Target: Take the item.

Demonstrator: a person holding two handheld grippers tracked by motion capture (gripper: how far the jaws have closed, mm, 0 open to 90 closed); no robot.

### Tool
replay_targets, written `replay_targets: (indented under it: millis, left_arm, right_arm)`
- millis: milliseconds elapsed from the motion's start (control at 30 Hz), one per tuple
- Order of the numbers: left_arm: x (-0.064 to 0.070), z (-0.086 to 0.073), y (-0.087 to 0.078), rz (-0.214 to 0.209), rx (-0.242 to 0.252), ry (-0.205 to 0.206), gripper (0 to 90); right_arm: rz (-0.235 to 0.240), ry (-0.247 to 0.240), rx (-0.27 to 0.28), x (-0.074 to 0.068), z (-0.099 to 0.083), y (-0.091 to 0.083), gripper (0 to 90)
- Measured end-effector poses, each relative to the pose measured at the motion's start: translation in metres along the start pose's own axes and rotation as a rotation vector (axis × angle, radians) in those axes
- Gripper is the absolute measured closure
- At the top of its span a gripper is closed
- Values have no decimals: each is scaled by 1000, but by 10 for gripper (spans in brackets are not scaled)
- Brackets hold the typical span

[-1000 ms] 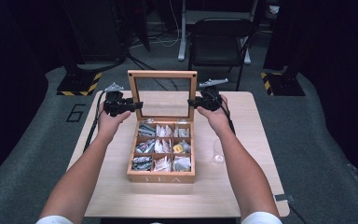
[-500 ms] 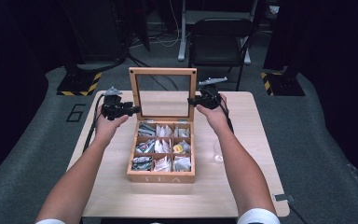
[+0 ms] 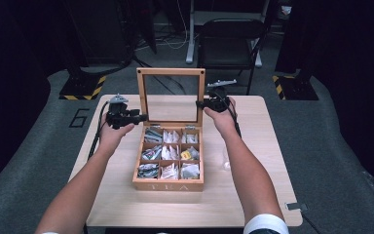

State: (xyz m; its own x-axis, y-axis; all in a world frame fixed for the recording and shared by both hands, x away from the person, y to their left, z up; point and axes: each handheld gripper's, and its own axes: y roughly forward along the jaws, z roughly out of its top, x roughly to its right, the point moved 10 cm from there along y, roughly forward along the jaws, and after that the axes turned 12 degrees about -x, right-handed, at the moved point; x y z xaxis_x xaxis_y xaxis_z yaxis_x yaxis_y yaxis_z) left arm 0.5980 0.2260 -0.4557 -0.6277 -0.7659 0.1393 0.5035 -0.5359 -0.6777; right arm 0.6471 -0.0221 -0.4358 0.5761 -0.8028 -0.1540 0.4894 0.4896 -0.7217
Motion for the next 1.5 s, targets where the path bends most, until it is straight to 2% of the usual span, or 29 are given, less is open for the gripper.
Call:
replay_targets:
  millis: [300, 467, 633, 733, 833, 900, 1033, 1233, 1300, 1367, 1400, 1500]
  left_arm:
    - [6, -3, -1, -10, -13, 13, 488]
    - [6, -9, 0, -25, -2, -8, 488]
    - [3, -14, -4, -5, -17, -9, 481]
    - [4, -16, -7, -9, -27, -20, 473]
    - [8, -16, -10, 2, -34, 3, 472]
    - [12, -15, -12, 6, -31, 15, 468]
    - [23, -16, -17, -14, -49, 31, 455]
    - [36, -19, -23, -16, -43, 66, 457]
    - [40, -20, -25, -25, -42, 66, 458]
    - [43, -22, -29, -25, -34, 76, 458]
    - [45, -23, -29, -25, -42, 77, 458]
    - [48, -26, -33, -6, -57, 101, 458]
  right_arm:
    - [-6, 0, -3, 0, 0, 0, 641]
    - [-24, -8, 1, -1, -1, -3, 538]
    - [-39, 2, 15, -1, -3, -15, 470]
    - [-35, -30, 10, -6, -8, -22, 466]
    - [-42, -63, 4, -11, -15, -29, 467]
    - [-37, -66, 6, -14, -17, -32, 461]
    - [-54, -89, 0, -20, -24, -41, 435]
    - [-32, -133, 13, -34, -32, -57, 431]
    - [-51, -149, 24, -36, -34, -63, 432]
    - [-45, -154, 38, -39, -36, -67, 438]
    - [-53, -171, 39, -40, -39, -69, 438]
    - [-73, -193, 26, -44, -47, -72, 443]
